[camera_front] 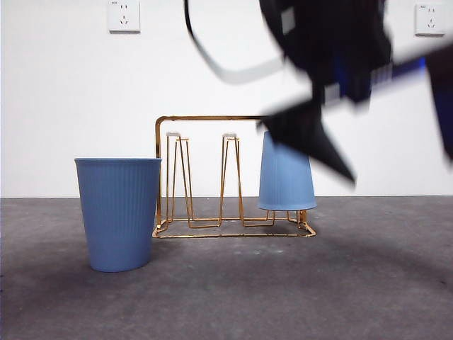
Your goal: Pick up cup 1,put cup 1 in the cup rack,pick up cup 2,put cup 2 in the cup rack
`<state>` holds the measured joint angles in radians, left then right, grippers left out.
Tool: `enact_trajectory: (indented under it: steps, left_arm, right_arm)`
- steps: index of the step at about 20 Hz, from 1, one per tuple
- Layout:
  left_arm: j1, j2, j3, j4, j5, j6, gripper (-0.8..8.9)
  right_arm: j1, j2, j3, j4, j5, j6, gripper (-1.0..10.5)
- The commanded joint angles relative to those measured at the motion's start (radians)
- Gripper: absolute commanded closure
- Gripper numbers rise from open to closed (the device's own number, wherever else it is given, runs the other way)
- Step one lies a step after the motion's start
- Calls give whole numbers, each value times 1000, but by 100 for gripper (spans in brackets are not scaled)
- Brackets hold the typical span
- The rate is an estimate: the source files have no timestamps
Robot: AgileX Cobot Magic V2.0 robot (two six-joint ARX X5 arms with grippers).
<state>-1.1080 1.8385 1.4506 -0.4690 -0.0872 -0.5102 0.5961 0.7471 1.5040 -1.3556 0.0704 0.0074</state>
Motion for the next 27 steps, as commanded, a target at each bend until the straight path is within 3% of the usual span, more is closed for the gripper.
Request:
enact_trajectory:
  steps: [1, 5, 7, 10, 12, 18, 27]
  left_arm:
    - [-26, -148, -10, -57, -68, 79, 405]
    - [-52, -448, -10, -220, -238, 134, 405]
    - [-51, -589, -10, -354, -372, 134, 405]
    - [-51, -772, -10, -526, -498, 124, 405]
    - [-51, -879, -10, -610, -561, 101, 405]
    - [-51, -1072, -10, -840, -647, -13, 405]
    - [-51, -1107, -11, -848, -647, -9, 405]
  right_arm:
    - [0, 43, -5, 21, -16, -3, 788]
    - [0, 145, -5, 110, -135, 0, 780]
    - [0, 222, -5, 159, -226, 0, 759]
    - [0, 367, -5, 250, -397, 3, 514]
    - [0, 476, -5, 319, -449, 24, 505]
    - [60, 811, -5, 505, -435, 97, 505]
    - [148, 1057, -5, 682, -367, 174, 507]
